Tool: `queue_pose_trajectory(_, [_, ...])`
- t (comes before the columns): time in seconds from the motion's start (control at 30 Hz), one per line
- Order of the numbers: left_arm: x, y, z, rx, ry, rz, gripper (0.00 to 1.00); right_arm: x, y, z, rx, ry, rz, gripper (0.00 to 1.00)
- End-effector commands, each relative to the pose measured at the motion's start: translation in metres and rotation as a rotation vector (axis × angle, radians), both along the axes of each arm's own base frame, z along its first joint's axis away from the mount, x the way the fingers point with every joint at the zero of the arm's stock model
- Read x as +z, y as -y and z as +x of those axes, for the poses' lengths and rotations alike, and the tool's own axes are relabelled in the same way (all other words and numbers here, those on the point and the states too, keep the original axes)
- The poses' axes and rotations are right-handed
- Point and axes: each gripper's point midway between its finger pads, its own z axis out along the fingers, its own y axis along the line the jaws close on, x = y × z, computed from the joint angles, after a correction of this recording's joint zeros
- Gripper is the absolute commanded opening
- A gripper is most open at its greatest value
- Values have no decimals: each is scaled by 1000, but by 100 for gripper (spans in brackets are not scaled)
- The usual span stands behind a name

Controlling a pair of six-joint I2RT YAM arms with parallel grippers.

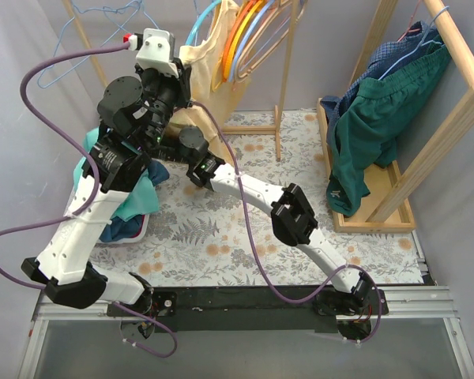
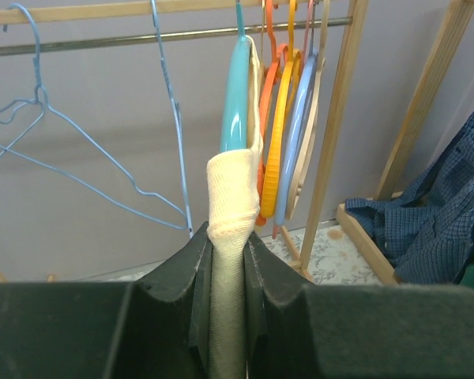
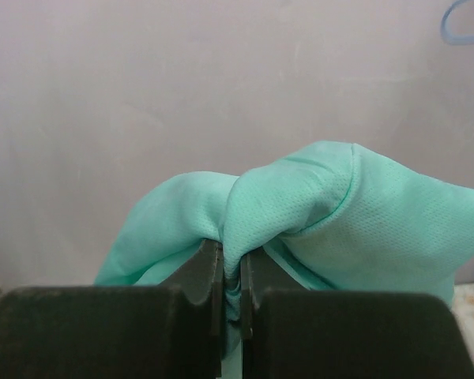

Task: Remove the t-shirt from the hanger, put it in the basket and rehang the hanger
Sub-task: Place the T-shirt in the bin.

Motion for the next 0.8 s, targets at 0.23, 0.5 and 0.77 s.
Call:
queue_pose_trajectory(0.23, [30,-17,-29,-24,94,-96,0,-214,-22,6,23,-155,-484,1])
queue_pose_trajectory(0.5, [28,-24,-33,-4,93,-98,0,-268,-21,-4,4,-146,-637,14])
queue_pose_trajectory(0.77, [38,-32,-41,2,114,-114,0,-193,-8,-1,-97,-69,-547,75])
